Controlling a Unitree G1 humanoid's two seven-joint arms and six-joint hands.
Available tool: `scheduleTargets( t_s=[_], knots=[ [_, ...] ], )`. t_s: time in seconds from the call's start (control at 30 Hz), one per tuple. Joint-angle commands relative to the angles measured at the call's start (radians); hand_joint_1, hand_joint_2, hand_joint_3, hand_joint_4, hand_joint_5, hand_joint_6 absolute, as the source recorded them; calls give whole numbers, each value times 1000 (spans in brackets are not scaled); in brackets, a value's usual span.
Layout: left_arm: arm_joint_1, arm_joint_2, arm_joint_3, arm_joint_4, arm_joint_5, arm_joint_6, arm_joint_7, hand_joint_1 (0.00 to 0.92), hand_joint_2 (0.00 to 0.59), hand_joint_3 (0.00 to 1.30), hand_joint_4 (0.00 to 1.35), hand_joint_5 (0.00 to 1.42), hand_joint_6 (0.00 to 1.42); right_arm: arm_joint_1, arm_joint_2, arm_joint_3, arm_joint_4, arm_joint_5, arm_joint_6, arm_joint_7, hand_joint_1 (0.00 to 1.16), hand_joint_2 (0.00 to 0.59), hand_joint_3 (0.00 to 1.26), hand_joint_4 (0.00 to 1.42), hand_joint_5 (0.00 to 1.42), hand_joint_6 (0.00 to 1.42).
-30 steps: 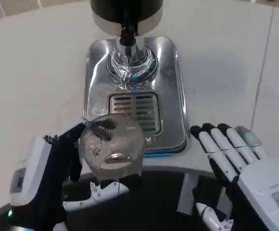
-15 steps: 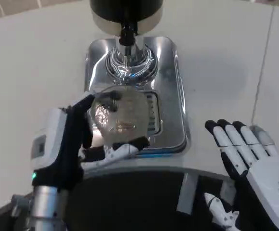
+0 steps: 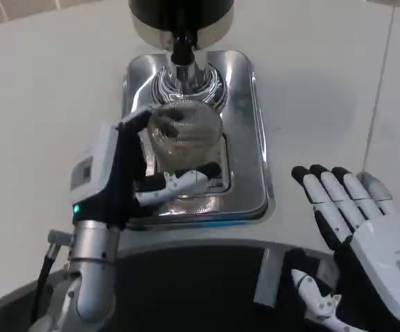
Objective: Grasp the cup under the faucet to collect the drink, then remove the cup.
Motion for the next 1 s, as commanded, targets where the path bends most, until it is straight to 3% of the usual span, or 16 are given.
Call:
scheduleTargets(
  t_s=[0.03,0.43,0.53,0.57,0.67,0.73,0.8,1.0],
  knots=[
    [-71,17,-14,88,-24,-39,38,737,92,1205,1262,1332,1424,5,-3,-10,-2,4,4,5,106,560,0,0,0,0],
    [-133,29,-60,198,-13,-62,90,744,97,1200,1248,1341,1424,-2,2,-18,-2,8,19,18,106,560,0,0,0,0],
    [-136,31,-74,207,-9,-64,102,673,77,1104,1184,1318,1424,-16,4,-13,-1,4,27,27,107,560,0,0,0,0],
    [-137,32,-77,209,-9,-66,103,631,64,1032,1120,1261,1424,-22,5,-12,1,3,29,31,108,559,0,0,0,0],
    [-138,37,-81,209,-16,-70,91,426,69,707,678,944,1189,-34,7,-4,8,0,36,37,111,557,0,0,0,0],
    [-138,40,-83,206,-21,-71,88,292,58,512,501,845,1131,-39,7,2,12,-1,38,38,113,557,0,0,0,0],
    [-138,46,-85,201,-27,-79,79,204,34,404,349,733,990,-44,7,7,15,-1,40,37,115,556,0,0,0,0],
    [-125,59,-83,181,-45,-99,67,126,0,284,199,616,814,-43,-1,5,17,11,37,32,120,556,0,0,0,0]
  ],
)
